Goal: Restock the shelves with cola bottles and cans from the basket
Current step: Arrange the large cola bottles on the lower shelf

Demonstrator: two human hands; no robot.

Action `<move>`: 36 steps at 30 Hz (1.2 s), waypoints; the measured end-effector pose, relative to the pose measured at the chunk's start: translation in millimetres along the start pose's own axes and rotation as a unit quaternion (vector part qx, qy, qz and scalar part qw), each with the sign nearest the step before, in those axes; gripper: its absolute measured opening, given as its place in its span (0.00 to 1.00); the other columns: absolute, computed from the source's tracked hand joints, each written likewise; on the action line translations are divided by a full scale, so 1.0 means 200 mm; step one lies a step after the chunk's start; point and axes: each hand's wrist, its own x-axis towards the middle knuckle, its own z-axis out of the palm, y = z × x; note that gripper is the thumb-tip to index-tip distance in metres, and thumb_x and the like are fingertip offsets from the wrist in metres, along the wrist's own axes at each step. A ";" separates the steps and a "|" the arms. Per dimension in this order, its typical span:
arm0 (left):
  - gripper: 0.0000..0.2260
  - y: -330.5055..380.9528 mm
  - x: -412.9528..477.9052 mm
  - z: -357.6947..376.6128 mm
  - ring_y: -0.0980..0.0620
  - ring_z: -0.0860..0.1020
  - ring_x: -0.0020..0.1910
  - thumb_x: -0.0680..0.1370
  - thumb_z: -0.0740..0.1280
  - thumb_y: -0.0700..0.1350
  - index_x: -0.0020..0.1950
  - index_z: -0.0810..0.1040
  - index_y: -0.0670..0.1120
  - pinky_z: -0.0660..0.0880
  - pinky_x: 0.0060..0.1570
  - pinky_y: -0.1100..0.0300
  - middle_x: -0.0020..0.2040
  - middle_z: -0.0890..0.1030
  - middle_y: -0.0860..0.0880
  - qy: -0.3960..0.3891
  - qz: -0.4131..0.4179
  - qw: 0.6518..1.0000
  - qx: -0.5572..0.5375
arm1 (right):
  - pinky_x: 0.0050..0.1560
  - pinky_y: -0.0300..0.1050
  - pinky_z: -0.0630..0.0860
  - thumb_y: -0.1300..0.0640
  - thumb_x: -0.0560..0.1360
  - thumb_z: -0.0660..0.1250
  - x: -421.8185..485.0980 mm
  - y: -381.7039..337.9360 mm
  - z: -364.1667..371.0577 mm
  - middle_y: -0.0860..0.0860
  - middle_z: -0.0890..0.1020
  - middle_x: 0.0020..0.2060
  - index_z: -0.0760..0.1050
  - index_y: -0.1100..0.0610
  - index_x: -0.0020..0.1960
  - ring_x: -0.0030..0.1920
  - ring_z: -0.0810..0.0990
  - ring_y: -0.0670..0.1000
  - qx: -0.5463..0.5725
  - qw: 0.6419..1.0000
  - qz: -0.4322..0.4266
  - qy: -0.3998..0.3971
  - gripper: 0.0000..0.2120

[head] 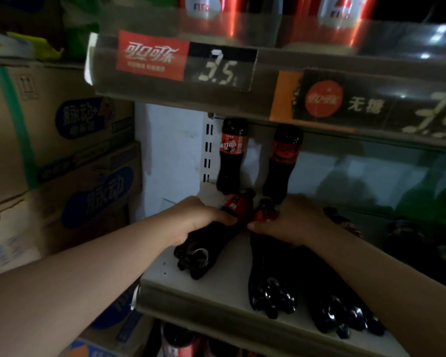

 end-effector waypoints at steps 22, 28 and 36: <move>0.21 -0.12 -0.06 -0.15 0.48 0.81 0.56 0.72 0.69 0.32 0.63 0.74 0.46 0.75 0.55 0.57 0.57 0.82 0.43 -0.035 0.198 0.952 -0.233 | 0.48 0.37 0.79 0.45 0.50 0.84 -0.02 0.16 0.10 0.55 0.84 0.54 0.82 0.56 0.55 0.56 0.83 0.51 0.673 0.726 -0.140 -0.030 0.36; 0.27 -0.17 -0.08 -0.15 0.49 0.79 0.59 0.65 0.73 0.36 0.62 0.72 0.49 0.75 0.58 0.55 0.55 0.82 0.47 -0.086 0.252 0.949 -0.166 | 0.48 0.37 0.79 0.47 0.51 0.84 -0.09 0.19 0.05 0.57 0.84 0.55 0.82 0.56 0.55 0.56 0.83 0.53 0.627 0.747 -0.197 -0.099 0.34; 0.31 -0.21 -0.15 -0.18 0.55 0.78 0.61 0.62 0.78 0.43 0.63 0.73 0.57 0.72 0.62 0.56 0.57 0.82 0.53 -0.066 0.269 0.955 -0.105 | 0.50 0.35 0.78 0.46 0.55 0.83 -0.14 0.20 0.04 0.55 0.83 0.57 0.82 0.53 0.55 0.58 0.82 0.50 0.608 0.749 -0.215 -0.149 0.30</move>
